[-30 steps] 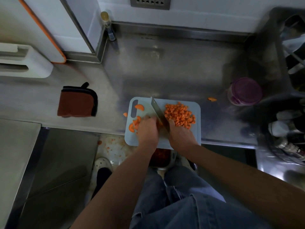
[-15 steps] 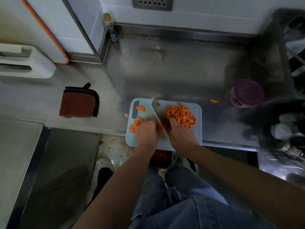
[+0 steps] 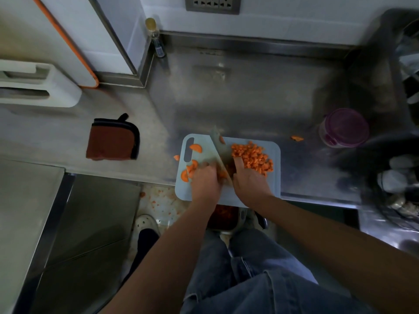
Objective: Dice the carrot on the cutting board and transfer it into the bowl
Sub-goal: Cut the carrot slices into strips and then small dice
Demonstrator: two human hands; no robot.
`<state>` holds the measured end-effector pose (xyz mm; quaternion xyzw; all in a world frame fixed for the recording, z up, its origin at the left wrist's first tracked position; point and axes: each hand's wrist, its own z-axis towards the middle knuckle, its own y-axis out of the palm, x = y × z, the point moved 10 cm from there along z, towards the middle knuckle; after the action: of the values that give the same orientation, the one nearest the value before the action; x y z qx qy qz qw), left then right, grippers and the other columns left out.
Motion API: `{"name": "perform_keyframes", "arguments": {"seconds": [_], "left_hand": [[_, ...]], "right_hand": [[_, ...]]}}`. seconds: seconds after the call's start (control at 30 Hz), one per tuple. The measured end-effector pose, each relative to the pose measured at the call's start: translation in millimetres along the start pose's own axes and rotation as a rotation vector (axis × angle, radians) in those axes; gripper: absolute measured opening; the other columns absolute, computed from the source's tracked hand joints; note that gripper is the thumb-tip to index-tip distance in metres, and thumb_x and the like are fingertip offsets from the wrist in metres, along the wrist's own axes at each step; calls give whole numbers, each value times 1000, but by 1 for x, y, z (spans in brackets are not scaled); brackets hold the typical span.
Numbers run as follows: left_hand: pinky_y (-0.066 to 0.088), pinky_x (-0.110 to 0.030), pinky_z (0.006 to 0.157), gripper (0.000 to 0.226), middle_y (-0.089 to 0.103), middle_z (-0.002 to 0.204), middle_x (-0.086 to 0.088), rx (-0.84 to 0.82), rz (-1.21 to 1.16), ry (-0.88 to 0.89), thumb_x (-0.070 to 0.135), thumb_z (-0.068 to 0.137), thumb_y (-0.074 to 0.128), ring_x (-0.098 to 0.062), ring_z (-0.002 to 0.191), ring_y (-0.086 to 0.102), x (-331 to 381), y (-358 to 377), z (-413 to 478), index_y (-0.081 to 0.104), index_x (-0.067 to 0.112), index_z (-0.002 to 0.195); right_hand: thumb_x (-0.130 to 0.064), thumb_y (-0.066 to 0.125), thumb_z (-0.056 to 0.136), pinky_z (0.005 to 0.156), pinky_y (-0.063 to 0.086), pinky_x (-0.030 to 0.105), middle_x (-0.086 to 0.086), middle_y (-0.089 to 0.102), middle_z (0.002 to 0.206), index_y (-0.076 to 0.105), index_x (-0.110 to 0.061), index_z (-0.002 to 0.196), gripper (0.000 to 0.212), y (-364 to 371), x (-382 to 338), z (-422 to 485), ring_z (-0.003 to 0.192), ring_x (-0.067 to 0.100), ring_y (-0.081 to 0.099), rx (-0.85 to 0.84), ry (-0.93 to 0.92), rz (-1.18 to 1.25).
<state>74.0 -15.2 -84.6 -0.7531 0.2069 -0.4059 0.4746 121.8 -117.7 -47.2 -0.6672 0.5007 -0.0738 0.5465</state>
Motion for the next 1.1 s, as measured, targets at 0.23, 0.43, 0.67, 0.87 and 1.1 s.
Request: {"name": "perform_keyframes", "arguments": {"seconds": [0.23, 0.43, 0.67, 0.87, 1.1], "left_hand": [[51, -33, 78, 12, 70, 88, 0, 6, -87, -26, 20, 87, 60, -17, 83, 62, -7, 1, 0, 72, 16, 87], [51, -31, 72, 14, 68, 85, 1, -11, -64, -62, 13, 88, 57, -17, 78, 60, -9, 5, 2, 71, 17, 86], [51, -33, 72, 10, 68, 81, -1, 1, -79, -47, 16, 87, 61, -18, 75, 61, -10, 4, 5, 70, 15, 83], [52, -34, 70, 11, 69, 81, -2, -15, -45, -42, 15, 88, 60, -19, 75, 62, -8, 3, 6, 71, 15, 85], [50, -32, 70, 9, 67, 84, -1, -26, 80, 5, 18, 90, 57, -19, 77, 61, -4, 5, -5, 65, 18, 87]], "right_hand": [[-18, 42, 99, 61, 49, 37, 3, 56, 77, 36, -14, 124, 26, 0, -3, -5, 65, 20, 58, 6, -68, 10], [-13, 43, 96, 68, 55, 42, 7, 60, 84, 30, -12, 132, 38, 12, -1, -4, 73, 24, 62, -67, -37, -1], [-11, 42, 96, 71, 55, 47, 12, 63, 86, 28, -12, 132, 39, 13, -2, 1, 74, 28, 63, -52, -24, -25], [-11, 42, 96, 72, 54, 49, 12, 60, 88, 29, -11, 130, 37, 13, -7, 1, 78, 31, 63, -68, -45, -35], [-10, 41, 96, 73, 53, 45, 11, 61, 92, 29, -14, 133, 39, 20, -3, -10, 80, 30, 62, -88, -36, -29]]}}
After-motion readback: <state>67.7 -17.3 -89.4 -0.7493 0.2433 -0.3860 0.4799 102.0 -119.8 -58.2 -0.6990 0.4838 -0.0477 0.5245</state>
